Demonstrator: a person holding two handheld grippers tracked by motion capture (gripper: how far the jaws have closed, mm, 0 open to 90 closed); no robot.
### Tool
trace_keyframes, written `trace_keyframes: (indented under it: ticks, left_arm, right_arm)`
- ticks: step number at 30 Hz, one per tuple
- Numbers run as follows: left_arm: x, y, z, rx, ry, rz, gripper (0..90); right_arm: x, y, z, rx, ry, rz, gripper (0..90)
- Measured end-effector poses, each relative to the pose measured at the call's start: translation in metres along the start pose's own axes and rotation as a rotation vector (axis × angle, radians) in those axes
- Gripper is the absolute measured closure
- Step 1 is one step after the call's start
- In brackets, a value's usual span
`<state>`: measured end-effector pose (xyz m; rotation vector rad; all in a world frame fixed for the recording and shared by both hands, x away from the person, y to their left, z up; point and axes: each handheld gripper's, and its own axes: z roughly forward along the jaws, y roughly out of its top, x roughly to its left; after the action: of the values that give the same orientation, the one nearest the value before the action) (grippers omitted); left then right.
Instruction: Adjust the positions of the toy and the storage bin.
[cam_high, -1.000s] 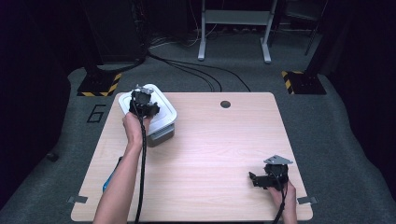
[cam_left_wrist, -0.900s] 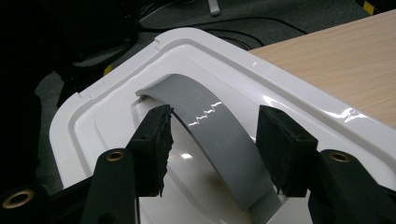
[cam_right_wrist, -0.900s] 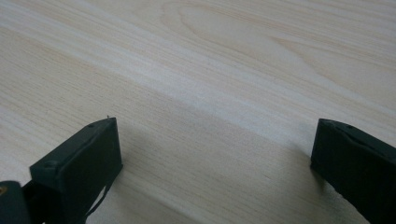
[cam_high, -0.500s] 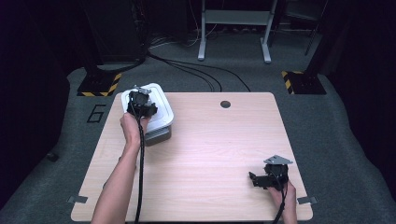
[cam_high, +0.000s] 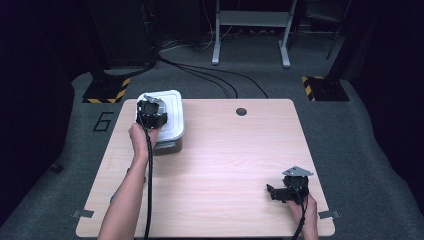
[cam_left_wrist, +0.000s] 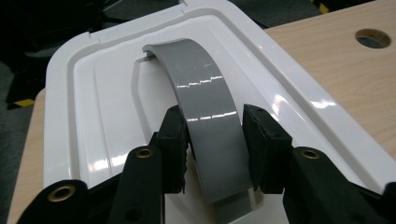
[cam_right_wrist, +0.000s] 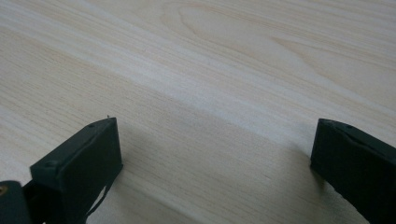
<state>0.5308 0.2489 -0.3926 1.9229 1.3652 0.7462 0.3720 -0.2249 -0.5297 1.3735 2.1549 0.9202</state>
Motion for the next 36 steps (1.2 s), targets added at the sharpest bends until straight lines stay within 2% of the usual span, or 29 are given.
trace_keyframes:
  ticks: [2,5,12,15,17,18,20,21,24,25,26,34,36]
  left_arm:
    - [0.001,-0.001,-0.003,0.015,-0.041,0.023,63.3]
    - [0.0,-0.002,-0.005,0.012,-0.071,0.047,64.3]
    - [0.003,-0.01,-0.015,0.015,-0.136,0.068,65.1]
    - [0.003,-0.012,-0.018,0.02,-0.125,0.091,63.9]
    - [0.002,-0.01,-0.017,0.017,-0.095,0.079,50.6]
    - [0.002,-0.01,-0.017,-0.005,-0.092,0.076,48.3]
    - [-0.001,-0.008,-0.017,-0.027,-0.053,0.078,48.7]
    - [-0.003,-0.006,-0.016,-0.039,-0.035,0.093,50.0]
    - [-0.009,-0.003,-0.015,-0.02,-0.027,0.144,59.6]
    - [-0.012,-0.003,-0.014,-0.031,-0.011,0.154,61.8]
    - [-0.013,-0.003,-0.013,-0.032,-0.011,0.165,61.9]
    - [-0.007,-0.002,-0.014,-0.022,-0.081,0.142,64.3]
    - [-0.005,-0.002,-0.014,-0.02,-0.102,0.154,64.6]
  right_arm:
    - [0.0,0.0,0.0,0.001,0.0,0.0,0.8]
    - [0.0,0.0,0.0,0.0,0.0,0.0,0.8]
    - [0.0,0.0,0.0,0.002,0.0,-0.001,0.8]
    - [0.0,0.0,0.0,0.004,-0.001,-0.001,0.8]
    - [0.0,0.0,0.0,0.003,0.0,0.0,0.8]
    - [0.0,0.0,0.0,0.003,-0.001,-0.001,0.8]
    - [0.0,0.0,0.0,0.003,0.0,0.0,0.8]
    - [0.0,0.0,0.0,0.003,0.0,0.0,0.8]
    - [0.0,0.0,0.0,0.003,0.0,0.0,0.8]
    - [0.0,0.0,0.0,0.003,0.0,0.0,0.8]
    - [0.0,0.0,0.0,0.003,0.0,0.0,0.8]
    - [0.0,0.0,0.0,0.003,0.0,0.0,0.8]
    - [0.0,0.0,0.0,0.004,0.0,0.0,0.8]
